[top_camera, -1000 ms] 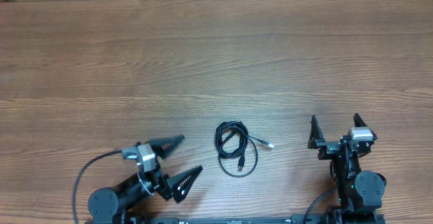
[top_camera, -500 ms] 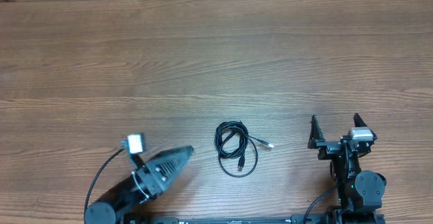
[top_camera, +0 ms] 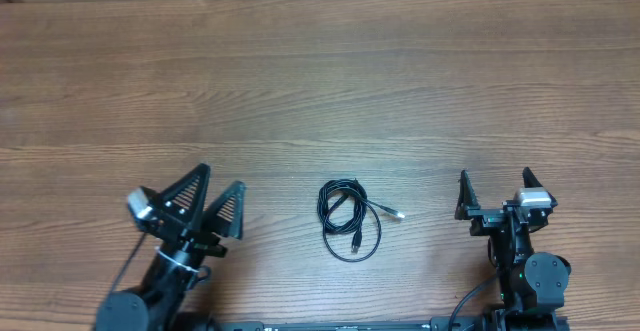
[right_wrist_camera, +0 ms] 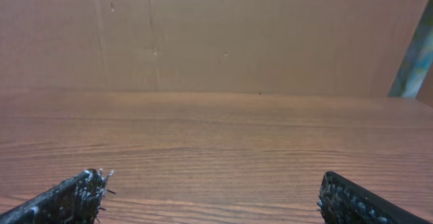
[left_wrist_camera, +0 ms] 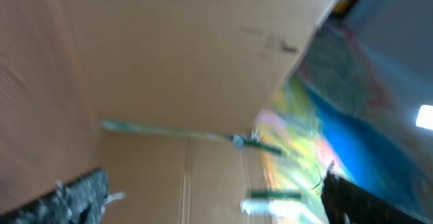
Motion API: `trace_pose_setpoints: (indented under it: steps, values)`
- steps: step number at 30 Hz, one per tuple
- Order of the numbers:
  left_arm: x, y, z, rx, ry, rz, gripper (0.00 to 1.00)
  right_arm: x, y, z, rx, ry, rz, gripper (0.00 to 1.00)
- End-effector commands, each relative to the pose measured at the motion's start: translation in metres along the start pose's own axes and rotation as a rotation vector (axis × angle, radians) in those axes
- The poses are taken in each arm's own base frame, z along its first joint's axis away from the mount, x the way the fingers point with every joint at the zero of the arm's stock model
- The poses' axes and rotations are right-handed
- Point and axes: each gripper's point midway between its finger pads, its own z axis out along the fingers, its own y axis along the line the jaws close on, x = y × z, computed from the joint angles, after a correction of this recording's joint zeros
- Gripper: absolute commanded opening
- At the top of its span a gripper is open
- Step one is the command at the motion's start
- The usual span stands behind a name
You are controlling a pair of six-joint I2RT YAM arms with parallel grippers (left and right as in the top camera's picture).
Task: Untangle cables
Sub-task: 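Swing the left gripper up and over the black cable bundle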
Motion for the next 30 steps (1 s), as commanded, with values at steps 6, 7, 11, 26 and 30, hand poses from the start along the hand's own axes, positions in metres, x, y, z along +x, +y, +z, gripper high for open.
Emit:
trace_pose_setpoints:
  steps: [6, 7, 11, 26, 30]
  values:
    - [0.002, -0.052, 0.008, -0.386, -0.038, 0.534, 1.0, 0.003, -0.002, 0.001, 0.011, 0.004, -0.005, 1.0]
    - [0.0, -0.051, 0.006, -0.449, -0.034, 0.564, 1.0, 0.003, -0.002, 0.001, 0.011, 0.004, -0.005, 1.0]
    - [-0.014, -0.041, -0.008, -0.723, -0.031, 0.681, 1.0, 0.003, -0.002, 0.001, 0.011, 0.004, -0.005, 1.0]
    - [-0.012, 0.003, -0.052, -1.026, 0.146, 0.81, 1.0, 0.003, -0.002, 0.001, 0.011, 0.004, -0.005, 1.0]
    - [-0.013, 0.008, -0.058, -1.063, 0.153, 0.822, 1.0, 0.003, -0.002, 0.001, 0.011, 0.004, -0.005, 1.0]
